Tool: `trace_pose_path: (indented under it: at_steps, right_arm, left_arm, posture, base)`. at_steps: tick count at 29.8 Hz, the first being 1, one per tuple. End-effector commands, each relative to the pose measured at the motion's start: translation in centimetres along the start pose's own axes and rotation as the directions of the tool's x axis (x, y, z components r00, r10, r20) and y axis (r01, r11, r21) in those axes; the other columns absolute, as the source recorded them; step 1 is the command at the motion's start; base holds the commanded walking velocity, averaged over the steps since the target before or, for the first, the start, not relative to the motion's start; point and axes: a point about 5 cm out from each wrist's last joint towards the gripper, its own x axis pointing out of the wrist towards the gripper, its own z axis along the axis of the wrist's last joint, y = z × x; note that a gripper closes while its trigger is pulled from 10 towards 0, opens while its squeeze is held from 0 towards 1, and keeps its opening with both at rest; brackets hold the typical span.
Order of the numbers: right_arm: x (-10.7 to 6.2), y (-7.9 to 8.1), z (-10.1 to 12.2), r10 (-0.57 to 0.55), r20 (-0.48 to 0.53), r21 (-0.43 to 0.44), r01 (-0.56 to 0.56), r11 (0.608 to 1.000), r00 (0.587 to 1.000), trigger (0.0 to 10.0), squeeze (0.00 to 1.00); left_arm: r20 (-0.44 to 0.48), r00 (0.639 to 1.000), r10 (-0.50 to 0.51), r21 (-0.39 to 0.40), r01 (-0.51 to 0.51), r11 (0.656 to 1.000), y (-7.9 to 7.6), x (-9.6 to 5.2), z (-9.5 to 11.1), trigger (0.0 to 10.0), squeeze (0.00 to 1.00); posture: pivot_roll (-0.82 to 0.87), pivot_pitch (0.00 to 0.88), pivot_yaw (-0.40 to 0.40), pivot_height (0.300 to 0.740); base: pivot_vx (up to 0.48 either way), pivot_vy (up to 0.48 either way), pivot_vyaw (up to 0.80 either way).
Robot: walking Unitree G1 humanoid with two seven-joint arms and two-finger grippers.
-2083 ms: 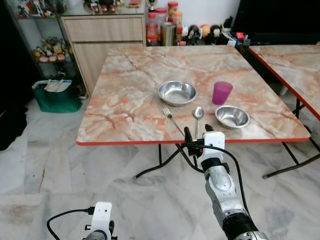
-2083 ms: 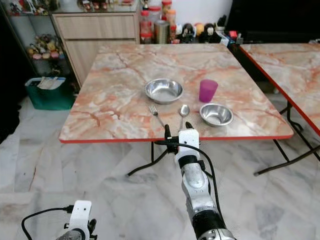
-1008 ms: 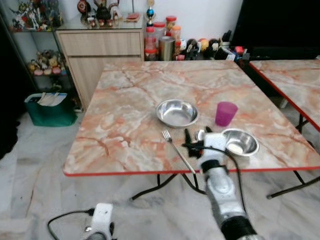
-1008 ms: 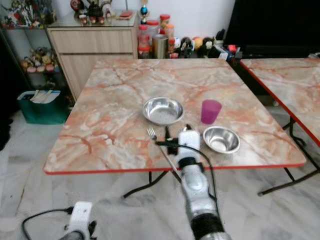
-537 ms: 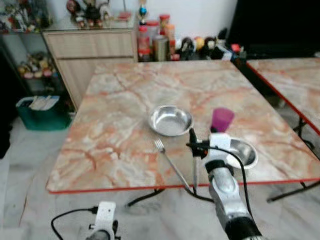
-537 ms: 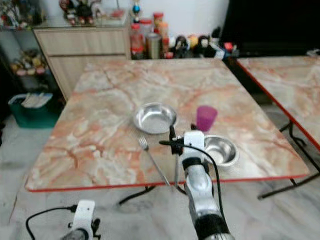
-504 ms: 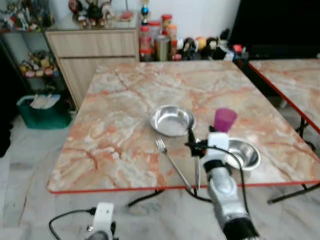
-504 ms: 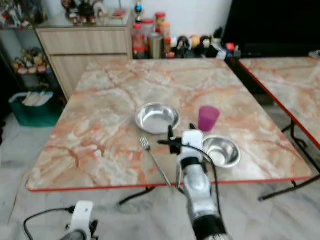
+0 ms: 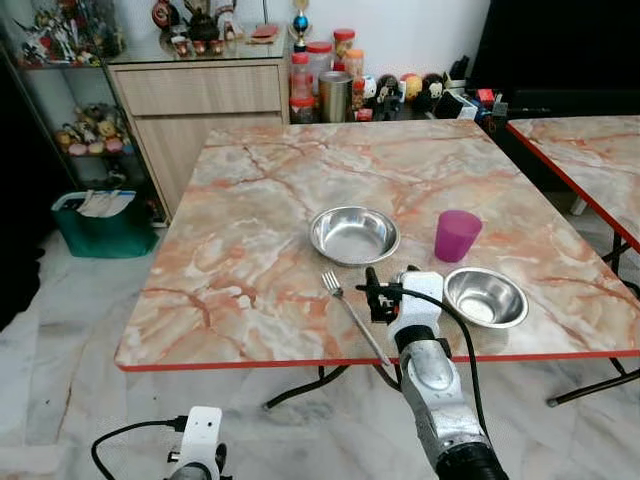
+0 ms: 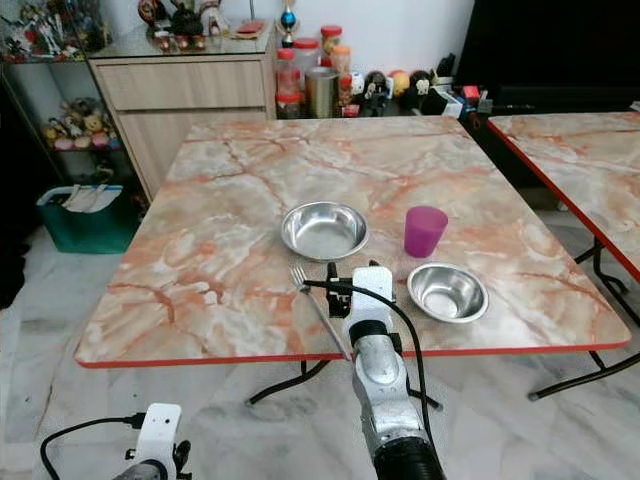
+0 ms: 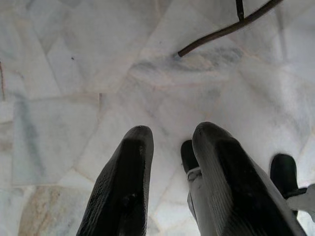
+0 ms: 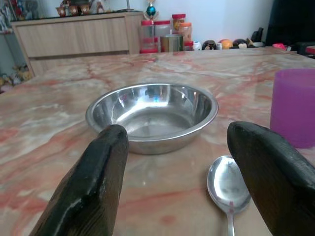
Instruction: Setting the table
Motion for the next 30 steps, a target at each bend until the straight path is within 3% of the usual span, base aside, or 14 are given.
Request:
trace_pose_path:
  at_steps: [1,6,10,30]
  right_arm:
    - [0.2,0.1,0.3,-0.023,-0.017,-0.016,0.023,1.000,1.000,10.0,0.00]
    - [0.3,-0.6,-0.9,-0.116,-0.146,0.000,0.117,0.993,0.983,10.0,0.00]
    - [0.2,-0.7,-1.6,-0.125,-0.204,0.003,0.128,0.992,0.971,10.0,0.00]
    - [1.6,-0.1,-1.7,-0.084,-0.270,0.012,0.090,0.996,0.959,10.0,0.00]
  left_arm:
    - [-0.008,1.000,-0.012,0.026,0.012,1.000,-0.2,0.0,-0.1,10.0,0.00]
    - [-0.012,1.000,-0.021,0.025,0.021,0.999,-0.4,0.0,-0.2,10.0,0.00]
    - [-0.015,1.000,-0.027,0.023,0.028,0.999,-0.6,0.0,-0.3,10.0,0.00]
    - [-0.012,0.999,-0.029,0.020,0.030,0.999,-0.8,0.1,0.1,10.0,0.00]
  posture:
    - [-0.06,0.000,0.015,0.740]
    - [-0.07,0.000,0.012,0.740]
    - [-0.07,0.000,0.012,0.740]
    - [-0.06,0.000,0.008,0.740]
  base:
    - [0.000,0.000,0.00]
    - [0.000,0.000,0.00]
    - [0.000,0.000,0.00]
    - [0.000,0.000,0.00]
